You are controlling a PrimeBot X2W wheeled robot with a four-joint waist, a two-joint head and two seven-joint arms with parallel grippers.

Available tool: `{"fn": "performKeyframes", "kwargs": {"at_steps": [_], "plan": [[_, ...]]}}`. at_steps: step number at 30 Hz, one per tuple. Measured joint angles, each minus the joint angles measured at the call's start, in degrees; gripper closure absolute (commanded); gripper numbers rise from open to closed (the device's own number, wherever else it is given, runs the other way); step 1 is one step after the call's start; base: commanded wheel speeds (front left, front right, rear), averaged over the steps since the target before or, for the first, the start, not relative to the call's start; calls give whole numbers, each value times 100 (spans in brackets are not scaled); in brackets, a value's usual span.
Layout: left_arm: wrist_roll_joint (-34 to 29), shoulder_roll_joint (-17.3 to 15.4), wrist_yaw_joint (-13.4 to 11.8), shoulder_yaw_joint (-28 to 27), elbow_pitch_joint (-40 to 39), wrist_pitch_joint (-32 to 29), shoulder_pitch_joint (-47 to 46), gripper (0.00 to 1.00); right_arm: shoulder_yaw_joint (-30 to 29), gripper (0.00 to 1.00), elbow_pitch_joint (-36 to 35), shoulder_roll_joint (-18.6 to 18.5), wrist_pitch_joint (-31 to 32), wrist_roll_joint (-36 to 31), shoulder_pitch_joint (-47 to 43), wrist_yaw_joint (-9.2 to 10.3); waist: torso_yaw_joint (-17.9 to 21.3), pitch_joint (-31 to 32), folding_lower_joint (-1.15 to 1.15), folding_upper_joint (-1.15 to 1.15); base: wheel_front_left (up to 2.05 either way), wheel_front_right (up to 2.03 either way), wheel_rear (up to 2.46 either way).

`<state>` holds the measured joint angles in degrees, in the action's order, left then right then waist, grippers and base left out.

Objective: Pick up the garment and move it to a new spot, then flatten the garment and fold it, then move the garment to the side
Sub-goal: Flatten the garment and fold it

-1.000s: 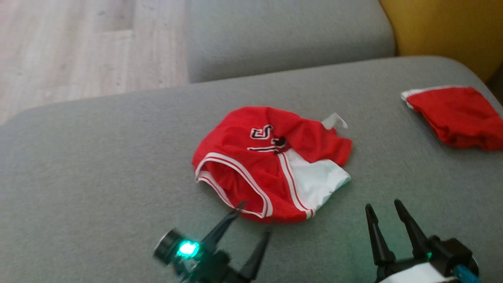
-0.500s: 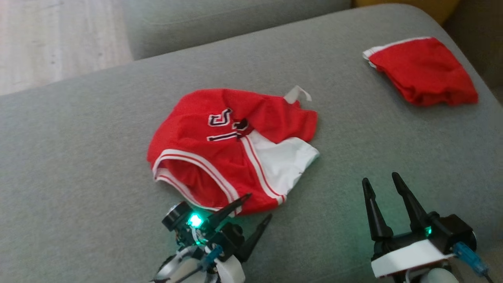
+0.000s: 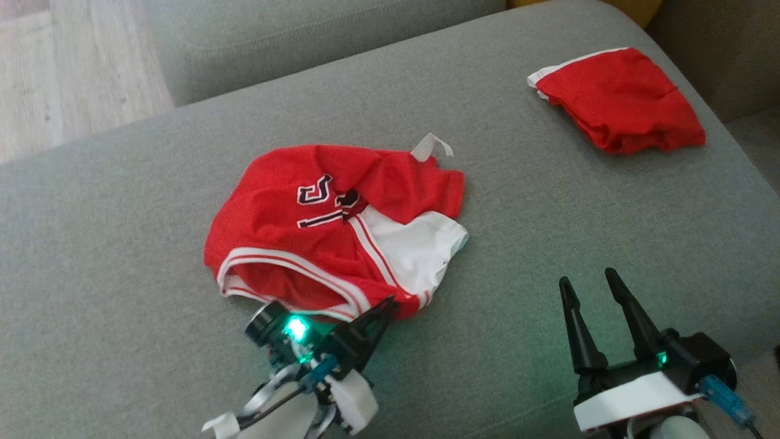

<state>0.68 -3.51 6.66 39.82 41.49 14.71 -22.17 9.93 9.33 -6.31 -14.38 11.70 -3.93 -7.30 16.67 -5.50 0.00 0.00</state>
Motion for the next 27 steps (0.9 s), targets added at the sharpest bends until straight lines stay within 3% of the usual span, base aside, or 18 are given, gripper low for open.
{"fn": "performKeyframes", "kwargs": {"at_steps": [9,15,22,27], "plan": [[350,4,91,448,-725,-1,-1001,100,49,0,4,13,0,1,-20,0,18,308,0,0,0,0,0],[895,-201,92,686,-1024,0,-2592,100,44,0,-18,42,0,0,-44,0,-30,473,0,0,0,0,0],[1373,-377,92,25,-913,8,-4376,100,-4,0,-51,52,0,-2,-211,0,-250,602,0,0,0,0,0],[1705,-592,30,-427,-701,9,-4292,100,-104,0,-89,53,0,-4,-266,0,-486,695,-1,0,0,0,0]]}}
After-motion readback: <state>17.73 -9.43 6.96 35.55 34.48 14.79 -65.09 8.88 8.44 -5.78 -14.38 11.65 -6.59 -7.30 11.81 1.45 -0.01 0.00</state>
